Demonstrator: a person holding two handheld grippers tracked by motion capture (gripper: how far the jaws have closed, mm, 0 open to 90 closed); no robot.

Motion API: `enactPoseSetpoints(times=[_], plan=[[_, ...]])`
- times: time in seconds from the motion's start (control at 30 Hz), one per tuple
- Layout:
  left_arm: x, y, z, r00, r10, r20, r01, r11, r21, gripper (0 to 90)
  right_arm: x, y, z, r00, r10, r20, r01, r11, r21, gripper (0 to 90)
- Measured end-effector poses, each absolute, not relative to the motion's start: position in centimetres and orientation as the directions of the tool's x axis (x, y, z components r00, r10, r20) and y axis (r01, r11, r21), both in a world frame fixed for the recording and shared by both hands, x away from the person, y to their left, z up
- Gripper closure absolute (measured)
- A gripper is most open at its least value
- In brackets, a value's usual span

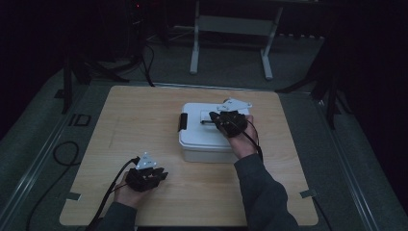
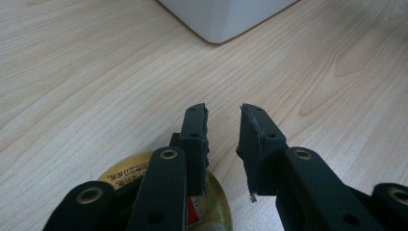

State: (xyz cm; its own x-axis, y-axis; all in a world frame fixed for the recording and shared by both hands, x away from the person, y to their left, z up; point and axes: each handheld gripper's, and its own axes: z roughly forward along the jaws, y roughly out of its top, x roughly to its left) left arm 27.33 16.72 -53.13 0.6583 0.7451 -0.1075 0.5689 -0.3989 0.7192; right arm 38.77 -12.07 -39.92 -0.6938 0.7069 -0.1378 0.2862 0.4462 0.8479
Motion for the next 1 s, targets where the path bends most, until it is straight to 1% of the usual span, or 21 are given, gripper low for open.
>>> enactPoseSetpoints(times=[0.33,0.57,0.7,0.8,0.87,0.93,1.0], plan=[[27.3,16.7,-53.1,0.658,0.746,-0.108,0.569,-0.397,0.720,72.2,38.1,-11.6,-39.7,-0.706,0.693,-0.147,0.266,0.451,0.852,89.8],[27.4,16.7,-53.2,0.658,0.746,-0.107,0.569,-0.398,0.720,72.2,38.1,-11.6,-39.7,-0.708,0.693,-0.134,0.273,0.445,0.853,89.8],[27.3,16.7,-53.1,0.657,0.746,-0.106,0.568,-0.397,0.721,72.1,37.8,-11.5,-39.7,-0.720,0.681,-0.134,0.261,0.445,0.857,89.7],[27.3,16.7,-53.1,0.654,0.749,-0.106,0.567,-0.393,0.724,71.9,37.8,-11.4,-39.4,-0.724,0.672,-0.158,0.245,0.465,0.851,84.2],[27.3,16.8,-53.1,0.651,0.752,-0.105,0.566,-0.389,0.727,71.8,38.0,-11.8,-39.0,-0.723,0.671,-0.166,0.234,0.464,0.854,82.8],[27.4,16.9,-53.1,0.651,0.752,-0.105,0.566,-0.388,0.727,71.7,38.2,-12.2,-38.8,-0.718,0.676,-0.166,0.234,0.459,0.857,81.2],[27.4,16.9,-53.1,0.649,0.753,-0.104,0.568,-0.389,0.725,71.7,38.7,-13.8,-37.9,-0.711,0.689,-0.142,0.243,0.429,0.870,76.2]])
